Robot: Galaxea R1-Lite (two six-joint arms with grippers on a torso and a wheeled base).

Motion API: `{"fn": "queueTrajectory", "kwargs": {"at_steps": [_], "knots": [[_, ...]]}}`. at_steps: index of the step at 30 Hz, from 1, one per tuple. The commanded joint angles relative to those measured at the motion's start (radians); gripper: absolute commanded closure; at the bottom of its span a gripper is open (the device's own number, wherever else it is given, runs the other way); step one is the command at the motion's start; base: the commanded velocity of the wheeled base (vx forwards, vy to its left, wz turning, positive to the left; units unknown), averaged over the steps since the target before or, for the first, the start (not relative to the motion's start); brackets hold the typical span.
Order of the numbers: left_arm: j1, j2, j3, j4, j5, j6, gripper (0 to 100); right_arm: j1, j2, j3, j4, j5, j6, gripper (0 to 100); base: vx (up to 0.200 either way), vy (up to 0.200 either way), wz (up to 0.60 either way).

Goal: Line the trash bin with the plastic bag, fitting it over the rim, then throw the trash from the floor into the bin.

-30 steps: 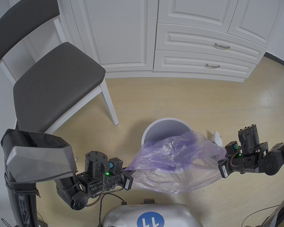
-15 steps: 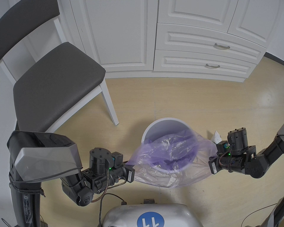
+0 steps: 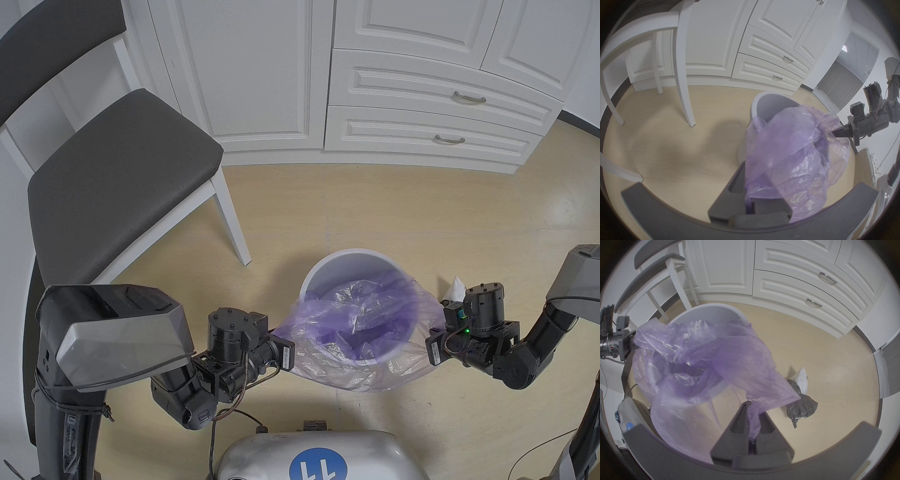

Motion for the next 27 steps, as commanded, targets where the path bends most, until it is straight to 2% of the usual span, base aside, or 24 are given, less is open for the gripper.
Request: {"fn": "queueTrajectory", "kwargs": {"at_steps": [1, 6, 27], "knots": [[-0.004, 0.011, -0.003, -0.001, 0.003, -0.001, 100, -0.002, 0.019, 0.007, -0.004, -0.002, 0.000, 100, 0.000, 0.000, 0.00], [-0.004, -0.059, 0.057, -0.001, -0.008, 0.003, 100, -0.003, -0.047, 0.040, -0.002, -0.002, -0.009, 100, 0.000, 0.000, 0.00], [-0.001, -0.009, 0.057, -0.002, 0.001, 0.029, 100, -0.035, -0.018, 0.045, 0.007, 0.003, -0.034, 100, 0.000, 0.000, 0.00]]}}
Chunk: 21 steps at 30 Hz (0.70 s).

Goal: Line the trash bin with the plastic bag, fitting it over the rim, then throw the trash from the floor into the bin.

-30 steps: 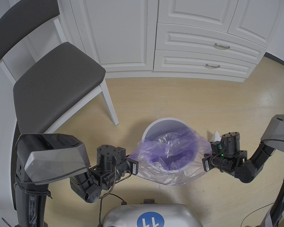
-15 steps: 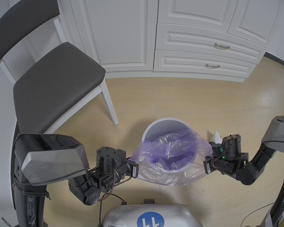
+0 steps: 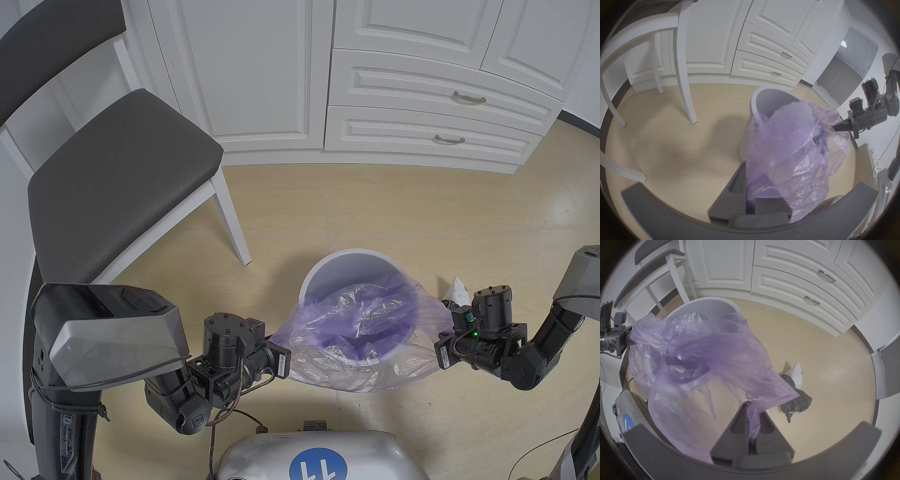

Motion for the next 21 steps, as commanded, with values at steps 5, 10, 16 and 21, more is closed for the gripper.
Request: {"fn": "queueTrajectory", "kwargs": {"at_steps": [5, 10, 16, 21], "knots": [[0.008, 0.013, -0.001, -0.001, 0.001, 0.005, 100, -0.011, 0.014, -0.003, 0.000, 0.009, 0.000, 100, 0.000, 0.000, 0.00], [0.010, 0.013, 0.000, -0.001, 0.001, 0.005, 100, -0.034, 0.034, -0.012, -0.005, 0.010, 0.000, 100, 0.000, 0.000, 0.00], [0.010, 0.015, 0.000, -0.001, 0.001, 0.018, 100, -0.028, 0.031, -0.007, -0.008, 0.010, 0.000, 100, 0.000, 0.000, 0.00], [0.010, 0.012, 0.002, -0.004, -0.001, 0.018, 100, -0.019, 0.013, 0.004, -0.008, 0.010, -0.002, 0, 0.000, 0.000, 0.00]]}}
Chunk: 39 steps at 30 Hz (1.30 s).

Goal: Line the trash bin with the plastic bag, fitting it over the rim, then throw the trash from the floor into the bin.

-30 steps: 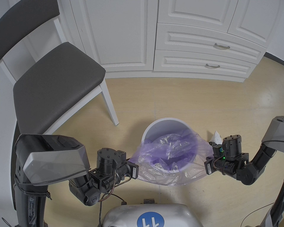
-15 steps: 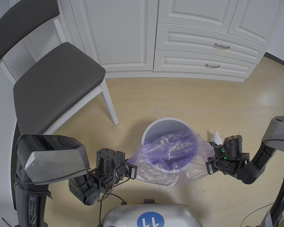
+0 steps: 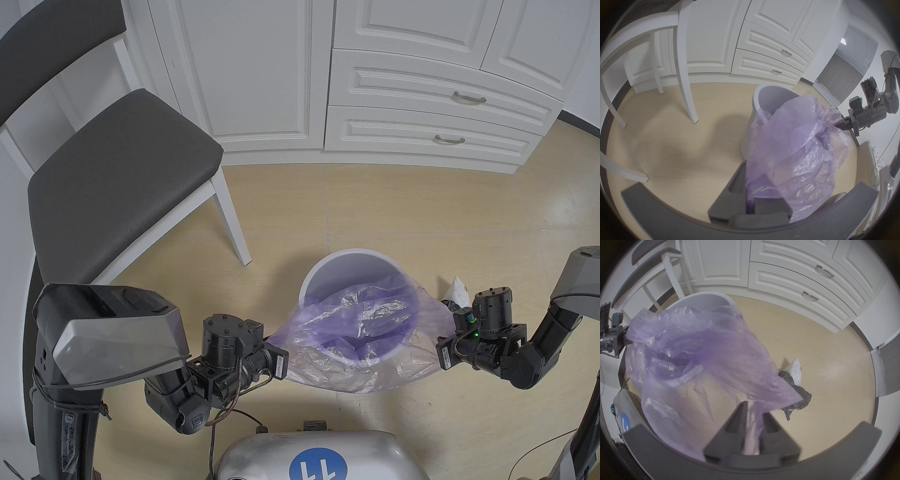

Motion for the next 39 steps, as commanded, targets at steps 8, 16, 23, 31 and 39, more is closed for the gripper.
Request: {"fn": "queueTrajectory", "kwargs": {"at_steps": [8, 16, 23, 31, 39], "knots": [[-0.002, -0.007, 0.006, -0.008, 0.001, 0.000, 100, 0.000, -0.071, 0.044, 0.000, 0.028, -0.040, 0, 0.000, 0.000, 0.00], [-0.002, -0.010, 0.013, -0.011, 0.001, 0.000, 100, -0.038, -0.197, 0.102, 0.011, 0.181, -0.073, 0, 0.000, 0.000, 0.00], [-0.002, -0.012, 0.013, -0.013, 0.001, 0.000, 100, -0.064, -0.248, 0.125, 0.010, 0.266, -0.098, 0, 0.000, 0.000, 0.00], [-0.005, -0.010, 0.013, -0.013, 0.001, 0.000, 100, -0.081, -0.294, 0.144, 0.013, 0.327, -0.101, 0, 0.000, 0.000, 0.00], [-0.003, -0.010, 0.013, -0.013, 0.001, 0.000, 100, -0.105, -0.323, 0.136, 0.016, 0.384, -0.093, 0, 0.000, 0.000, 0.00]]}}
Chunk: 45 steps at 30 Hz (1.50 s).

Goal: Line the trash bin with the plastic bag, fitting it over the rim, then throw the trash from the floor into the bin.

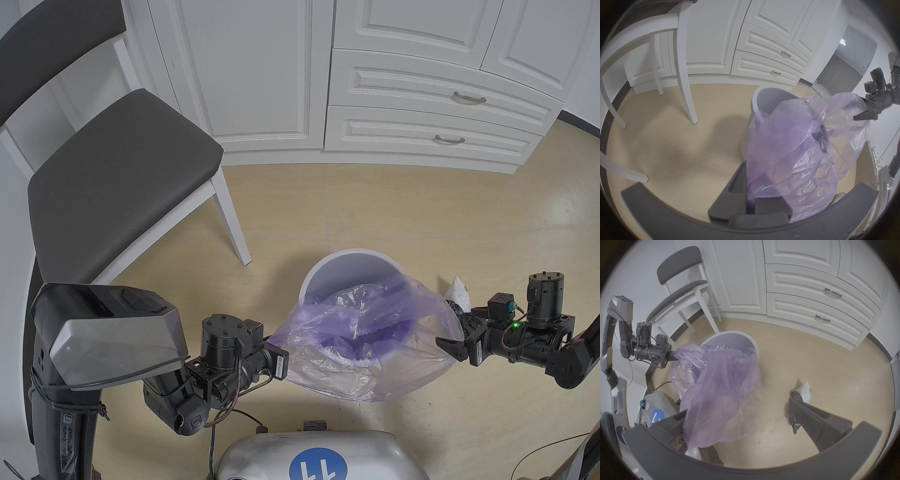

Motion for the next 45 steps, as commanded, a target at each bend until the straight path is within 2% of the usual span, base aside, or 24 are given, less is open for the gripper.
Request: {"fn": "queueTrajectory", "kwargs": {"at_steps": [1, 11, 21, 30, 36, 38, 40, 43, 45], "knots": [[0.000, 0.000, 0.000, 0.000, 0.001, -0.001, 100, -0.010, -0.036, -0.007, 0.008, 0.011, 0.008, 0, 0.000, 0.000, 0.00], [-0.001, -0.001, 0.000, -0.002, 0.001, -0.001, 100, -0.009, -0.132, -0.067, 0.140, 0.051, 0.107, 0, 0.000, 0.000, 0.00], [0.000, -0.001, 0.001, -0.002, 0.001, -0.001, 100, -0.016, -0.133, -0.083, 0.145, 0.065, 0.132, 0, 0.000, 0.000, 0.00], [-0.001, 0.000, 0.008, -0.002, 0.001, -0.002, 100, -0.016, -0.159, -0.107, 0.147, 0.073, 0.221, 0, 0.000, 0.000, 0.00], [0.002, 0.002, 0.012, -0.039, 0.001, -0.002, 100, -0.049, -0.112, -0.095, 0.171, 0.062, 0.140, 0, 0.000, 0.000, 0.00], [0.005, -0.001, 0.012, -0.043, 0.001, -0.002, 100, -0.061, -0.059, -0.106, 0.166, 0.085, 0.123, 0, 0.000, 0.000, 0.00], [0.011, -0.004, 0.012, -0.045, 0.001, -0.002, 100, -0.079, -0.035, -0.115, 0.165, 0.148, 0.140, 0, 0.000, 0.000, 0.00], [0.018, -0.001, 0.008, -0.045, 0.001, -0.004, 100, -0.153, -0.024, -0.118, 0.163, 0.347, 0.177, 0, 0.000, 0.000, 0.00], [0.022, 0.002, 0.004, -0.045, 0.001, -0.004, 100, -0.223, -0.021, -0.124, 0.163, 0.513, 0.195, 0, 0.000, 0.000, 0.00]]}}
